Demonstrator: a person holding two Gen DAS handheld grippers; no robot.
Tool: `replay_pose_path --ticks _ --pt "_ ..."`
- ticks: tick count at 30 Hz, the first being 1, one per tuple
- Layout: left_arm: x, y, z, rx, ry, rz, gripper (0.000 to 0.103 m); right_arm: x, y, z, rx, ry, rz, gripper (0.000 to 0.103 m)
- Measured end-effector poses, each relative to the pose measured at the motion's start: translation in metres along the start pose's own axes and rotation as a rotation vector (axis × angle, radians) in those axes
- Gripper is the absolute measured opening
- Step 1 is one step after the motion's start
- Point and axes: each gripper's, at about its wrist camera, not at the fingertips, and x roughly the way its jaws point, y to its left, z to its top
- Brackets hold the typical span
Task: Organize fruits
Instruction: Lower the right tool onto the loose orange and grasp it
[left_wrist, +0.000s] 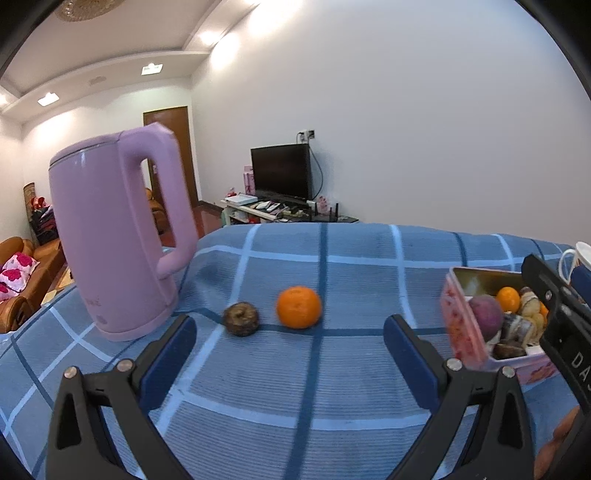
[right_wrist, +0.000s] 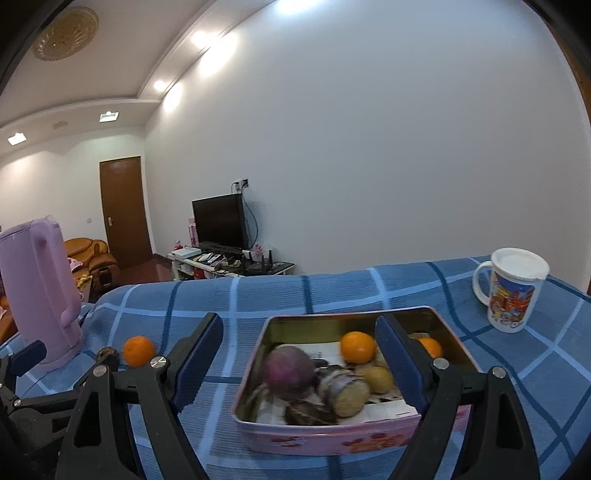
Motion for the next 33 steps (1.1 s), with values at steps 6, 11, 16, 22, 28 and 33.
replay_pose_path --ticks 6,11,16,22,28,33 --pt "0.012 0.026 0.003 -0.007 0.012 0.036 0.103 0.011 0.025 0.000 -0.016 0.011 0.021 0.086" --pt "0.020 0.042 0.007 -0.002 0.009 0.072 0.103 0.020 0.045 0.001 -0.024 0.018 0.044 0.086" --pt "0.033 0.064 0.009 -0.037 0.032 0.083 0.103 0.028 0.064 0.002 -0.034 0.024 0.067 0.086" --pt "0.043 0.081 0.012 -0.036 0.042 0.101 0.103 0.042 0.081 0.003 -0.041 0.042 0.086 0.086" --pt "0.059 0.103 0.008 -0.059 0.156 0.192 0.103 0.068 0.101 0.004 -0.075 0.112 0.118 0.086" --pt "0.069 0.112 0.006 -0.031 0.223 0.265 0.103 0.099 0.133 -0.001 -0.141 0.240 0.217 0.086"
